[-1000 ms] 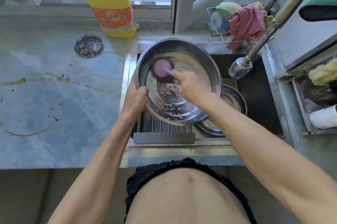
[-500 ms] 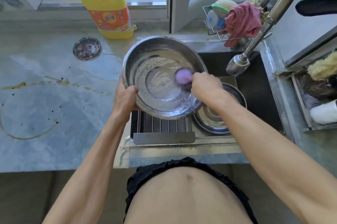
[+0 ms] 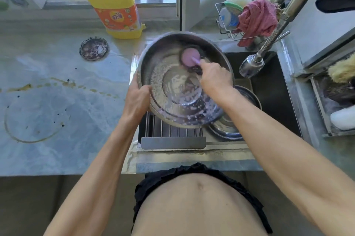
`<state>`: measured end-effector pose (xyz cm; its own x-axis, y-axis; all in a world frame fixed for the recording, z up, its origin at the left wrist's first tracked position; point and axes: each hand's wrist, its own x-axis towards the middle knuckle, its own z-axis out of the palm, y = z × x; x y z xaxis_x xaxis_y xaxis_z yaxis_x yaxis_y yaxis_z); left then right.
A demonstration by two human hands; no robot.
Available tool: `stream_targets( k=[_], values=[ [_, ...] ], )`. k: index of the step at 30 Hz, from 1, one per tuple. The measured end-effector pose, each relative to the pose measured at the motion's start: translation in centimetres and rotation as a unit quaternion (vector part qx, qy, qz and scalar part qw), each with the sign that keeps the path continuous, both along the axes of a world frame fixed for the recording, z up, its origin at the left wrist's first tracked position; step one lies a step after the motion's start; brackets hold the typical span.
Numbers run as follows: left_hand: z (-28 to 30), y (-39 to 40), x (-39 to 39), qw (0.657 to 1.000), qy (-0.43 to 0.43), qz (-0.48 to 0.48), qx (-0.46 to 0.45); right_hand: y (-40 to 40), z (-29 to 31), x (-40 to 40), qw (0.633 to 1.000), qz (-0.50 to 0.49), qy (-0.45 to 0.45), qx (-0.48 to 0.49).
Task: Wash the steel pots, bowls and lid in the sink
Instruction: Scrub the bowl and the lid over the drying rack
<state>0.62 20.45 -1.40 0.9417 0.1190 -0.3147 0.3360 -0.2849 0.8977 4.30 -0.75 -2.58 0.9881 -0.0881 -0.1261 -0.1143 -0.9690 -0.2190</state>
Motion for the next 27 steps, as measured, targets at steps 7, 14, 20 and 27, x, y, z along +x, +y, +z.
stream_targets(
  k=[7,14,20,27],
  values=[
    [-0.7,-0.7,-0.2,0.999,-0.017,-0.005,0.028,2.4,-1.1,-3.5,0.950,0.173,0.079,0.250],
    [-1.3,-1.1,-1.5,0.998,-0.026,-0.021,0.043,2.0,-1.7,-3.3,0.966,0.111,0.065,0.224],
    [-1.3,-0.1,-1.3,0.997,-0.046,-0.019,0.053,-0.3,-2.5,-2.4,0.968,-0.075,-0.004,0.241],
    [-1.2,-0.1,-0.7,0.997,-0.053,-0.013,0.049,-0.6,-2.5,-2.9,0.975,-0.045,0.010,0.218]
  ],
)
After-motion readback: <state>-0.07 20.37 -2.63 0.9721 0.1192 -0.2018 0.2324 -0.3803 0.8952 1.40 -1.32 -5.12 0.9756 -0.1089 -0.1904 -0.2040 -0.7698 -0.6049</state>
